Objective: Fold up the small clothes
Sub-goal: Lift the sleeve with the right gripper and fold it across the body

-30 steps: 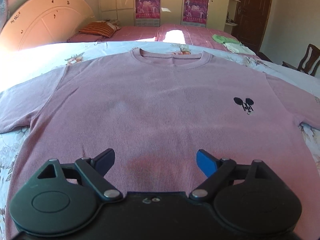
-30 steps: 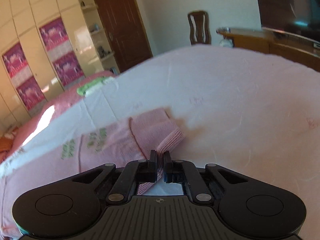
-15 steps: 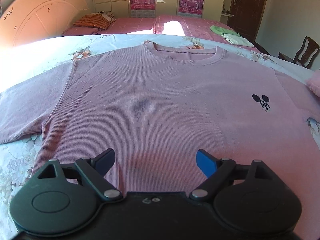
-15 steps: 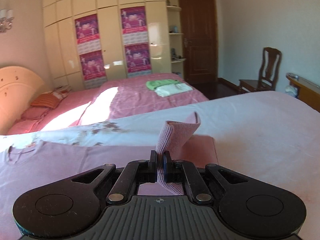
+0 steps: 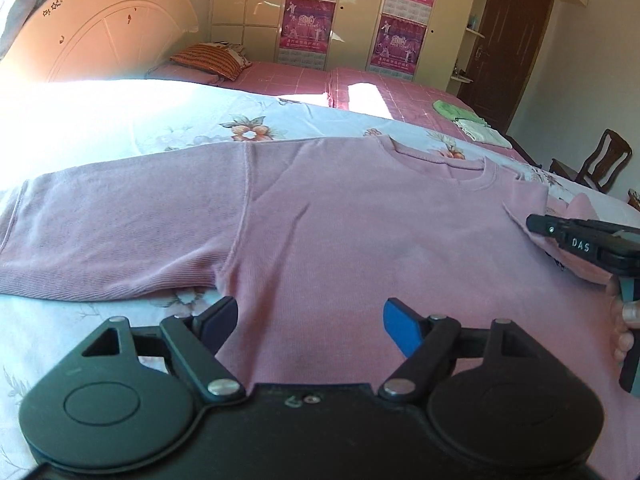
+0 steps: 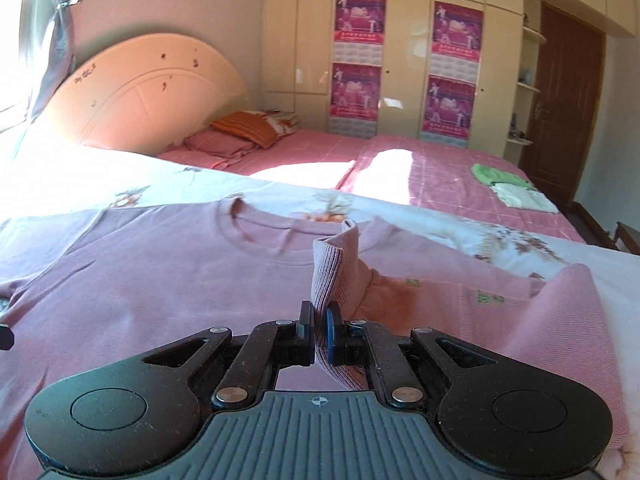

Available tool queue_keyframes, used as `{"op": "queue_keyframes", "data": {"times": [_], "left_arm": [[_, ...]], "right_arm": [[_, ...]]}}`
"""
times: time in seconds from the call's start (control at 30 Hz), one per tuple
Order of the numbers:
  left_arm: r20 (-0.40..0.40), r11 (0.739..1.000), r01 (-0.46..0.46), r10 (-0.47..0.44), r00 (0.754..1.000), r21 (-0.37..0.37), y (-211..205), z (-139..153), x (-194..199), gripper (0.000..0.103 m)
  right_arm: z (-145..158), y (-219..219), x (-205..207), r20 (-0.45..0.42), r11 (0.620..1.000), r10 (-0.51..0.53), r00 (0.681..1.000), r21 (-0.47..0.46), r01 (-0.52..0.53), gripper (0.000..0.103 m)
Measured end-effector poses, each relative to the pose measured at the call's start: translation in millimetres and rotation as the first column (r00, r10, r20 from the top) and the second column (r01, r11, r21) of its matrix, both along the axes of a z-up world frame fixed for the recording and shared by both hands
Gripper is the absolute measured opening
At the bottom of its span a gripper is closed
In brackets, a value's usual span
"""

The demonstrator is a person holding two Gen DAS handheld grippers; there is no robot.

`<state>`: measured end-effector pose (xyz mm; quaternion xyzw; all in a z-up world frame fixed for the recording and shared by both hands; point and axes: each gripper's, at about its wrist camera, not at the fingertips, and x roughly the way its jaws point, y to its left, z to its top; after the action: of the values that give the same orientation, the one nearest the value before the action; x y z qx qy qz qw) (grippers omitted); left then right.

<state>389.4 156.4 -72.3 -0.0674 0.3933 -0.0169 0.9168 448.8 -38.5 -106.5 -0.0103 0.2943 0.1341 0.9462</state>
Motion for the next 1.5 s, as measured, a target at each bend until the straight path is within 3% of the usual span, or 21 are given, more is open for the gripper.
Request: {"op": "queue_keyframes", "data": {"times": [0.2, 0.23, 0.33, 0.43, 0.53, 0.7, 0.73, 0.8, 0.97, 1.03, 1.1, 1.2, 1.33, 1.43, 1.5], "left_arm": [[0.005, 0.999, 0.003, -0.003, 1.0, -0.043, 15, -2, 4, 0.068], [0.01, 0.999, 0.009, -0.008, 1.0, -0.054, 14, -2, 6, 0.066], [0.034, 0.994, 0.049, -0.046, 0.998, -0.1, 3, -3, 17, 0.058], [0.045, 0.978, 0.114, -0.108, 0.993, -0.173, -19, -10, 39, 0.051], [0.02, 0.948, 0.171, -0.172, 0.985, -0.269, -51, -27, 71, 0.047], [-0.017, 0.936, 0.162, -0.176, 0.984, -0.314, -86, -49, 112, 0.04], [-0.014, 0.935, 0.167, -0.181, 0.983, -0.312, -90, -50, 118, 0.035], [-0.013, 0.932, 0.191, -0.205, 0.979, -0.308, -100, -50, 130, 0.007], [0.192, 0.943, 0.227, -0.182, 0.964, -0.245, -97, -3, 120, 0.006], [0.215, 0.954, 0.213, -0.168, 0.962, -0.209, -87, 4, 116, 0.007], [0.185, 0.966, 0.194, -0.162, 0.969, -0.17, -76, -4, 116, 0.006], [0.111, 0.969, 0.153, -0.133, 0.985, -0.194, -59, -28, 116, 0.006], [0.104, 0.968, 0.147, -0.128, 0.986, -0.205, -57, -39, 110, 0.007], [0.097, 0.964, 0.136, -0.117, 0.988, -0.226, -56, -42, 112, 0.015], [0.085, 0.964, 0.13, -0.113, 0.99, -0.234, -56, -46, 115, 0.015]], "right_arm": [[-24, 53, 15, -0.078, 0.995, 0.098, 0.992, -0.018, -0.1, 0.005], [-29, 56, 14, -0.075, 0.993, 0.108, 0.991, -0.034, -0.111, 0.01], [-27, 50, 1, -0.008, 0.993, 0.113, 0.994, -0.04, -0.113, 0.056], [-21, 21, -14, 0.01, 1.0, 0.017, 1.0, -0.023, -0.017, 0.055], [-17, -25, -26, -0.017, 0.995, -0.098, 0.995, 0.034, 0.099, 0.04], [-7, -90, -51, -0.052, 0.963, -0.25, 0.967, 0.086, 0.254, 0.037], [-6, -101, -56, -0.058, 0.956, -0.274, 0.96, 0.09, 0.278, 0.037], [-5, -119, -66, -0.073, 0.941, -0.317, 0.945, 0.103, 0.324, 0.037], [-7, -161, -77, -0.141, 0.878, -0.415, 0.899, 0.198, 0.436, 0.038], [-7, -174, -78, -0.166, 0.848, -0.435, 0.885, 0.256, 0.465, 0.038], [-8, -186, -75, -0.197, 0.817, -0.44, 0.876, 0.317, 0.482, 0.038], [-12, -205, -73, -0.262, 0.754, -0.421, 0.869, 0.431, 0.495, 0.038], [-20, -223, -62, -0.344, 0.65, -0.365, 0.865, 0.571, 0.502, 0.038], [-24, -236, -54, -0.377, 0.588, -0.364, 0.852, 0.616, 0.524, 0.038], [-28, -248, -51, -0.397, 0.546, -0.374, 0.838, 0.636, 0.545, 0.038]]}}
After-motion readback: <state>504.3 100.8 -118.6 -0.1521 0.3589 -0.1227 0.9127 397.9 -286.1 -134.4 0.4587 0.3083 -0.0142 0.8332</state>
